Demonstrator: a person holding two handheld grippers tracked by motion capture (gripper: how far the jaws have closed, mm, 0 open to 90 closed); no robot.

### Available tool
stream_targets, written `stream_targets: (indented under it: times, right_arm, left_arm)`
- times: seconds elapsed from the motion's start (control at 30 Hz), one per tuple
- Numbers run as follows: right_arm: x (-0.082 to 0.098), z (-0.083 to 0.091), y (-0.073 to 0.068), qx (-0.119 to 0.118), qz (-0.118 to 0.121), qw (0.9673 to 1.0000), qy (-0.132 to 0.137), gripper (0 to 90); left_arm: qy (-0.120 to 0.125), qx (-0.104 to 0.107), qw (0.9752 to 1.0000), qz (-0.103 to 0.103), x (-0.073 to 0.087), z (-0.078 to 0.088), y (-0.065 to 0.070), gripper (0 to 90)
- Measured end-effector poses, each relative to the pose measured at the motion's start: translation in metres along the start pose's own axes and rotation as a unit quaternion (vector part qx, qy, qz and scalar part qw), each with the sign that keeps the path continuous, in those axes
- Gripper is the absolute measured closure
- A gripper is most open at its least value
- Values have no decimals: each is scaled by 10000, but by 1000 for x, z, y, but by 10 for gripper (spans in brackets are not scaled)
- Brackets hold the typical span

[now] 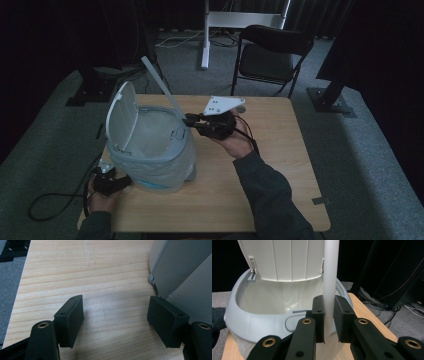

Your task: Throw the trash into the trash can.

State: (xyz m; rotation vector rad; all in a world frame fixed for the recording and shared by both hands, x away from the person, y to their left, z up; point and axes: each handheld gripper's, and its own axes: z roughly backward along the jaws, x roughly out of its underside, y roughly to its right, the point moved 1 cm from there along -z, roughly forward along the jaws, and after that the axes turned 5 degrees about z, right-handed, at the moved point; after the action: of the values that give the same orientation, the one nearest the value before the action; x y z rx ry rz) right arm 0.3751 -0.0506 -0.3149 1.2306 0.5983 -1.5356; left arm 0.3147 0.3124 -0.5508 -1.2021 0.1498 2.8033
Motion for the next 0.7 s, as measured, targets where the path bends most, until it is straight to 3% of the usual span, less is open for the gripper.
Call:
stream_targets:
  times: [0.7]
  right_arm:
    - [-12,-24,4,-81,4,10000,7,790]
  left_arm:
    - [0,-1,10000,0,0,0,0,299]
